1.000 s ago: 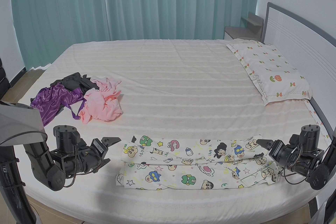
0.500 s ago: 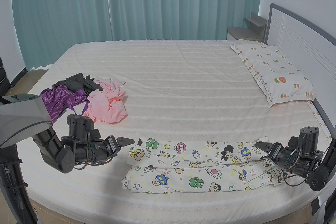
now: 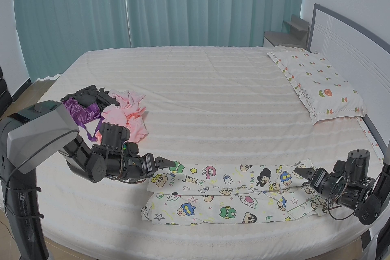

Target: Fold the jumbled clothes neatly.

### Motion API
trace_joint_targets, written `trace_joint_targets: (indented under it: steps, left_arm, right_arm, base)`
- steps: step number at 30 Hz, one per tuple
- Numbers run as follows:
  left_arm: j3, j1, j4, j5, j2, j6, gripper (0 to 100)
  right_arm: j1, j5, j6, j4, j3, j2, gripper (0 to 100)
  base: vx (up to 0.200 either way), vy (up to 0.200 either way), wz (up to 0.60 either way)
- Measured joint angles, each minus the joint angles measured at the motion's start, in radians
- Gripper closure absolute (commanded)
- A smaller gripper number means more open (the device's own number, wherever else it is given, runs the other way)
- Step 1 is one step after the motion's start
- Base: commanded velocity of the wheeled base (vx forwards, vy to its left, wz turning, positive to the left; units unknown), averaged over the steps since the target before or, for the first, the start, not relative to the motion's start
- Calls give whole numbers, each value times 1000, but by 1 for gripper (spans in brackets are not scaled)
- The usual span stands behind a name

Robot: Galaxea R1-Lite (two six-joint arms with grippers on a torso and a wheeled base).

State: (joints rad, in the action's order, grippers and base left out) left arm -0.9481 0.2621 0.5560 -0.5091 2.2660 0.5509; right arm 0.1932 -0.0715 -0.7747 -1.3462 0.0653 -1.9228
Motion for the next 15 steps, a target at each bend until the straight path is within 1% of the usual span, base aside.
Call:
trace_joint_targets:
  steps: [9, 10, 15]
  left_arm:
    - [-10, 8, 4, 1, 31, 0, 0]
    - [-10, 9, 4, 3, 32, 0, 100]
    - [-10, 9, 4, 20, 33, 1, 100]
  right_arm:
    - [4, 2, -1, -199, -41, -69, 0]
    - [4, 3, -2, -205, -43, -79, 0]
    - [4, 1, -3, -206, -47, -110, 0]
  base:
    - [0, 0, 0]
    - [0, 0, 0]
    - [0, 0, 0]
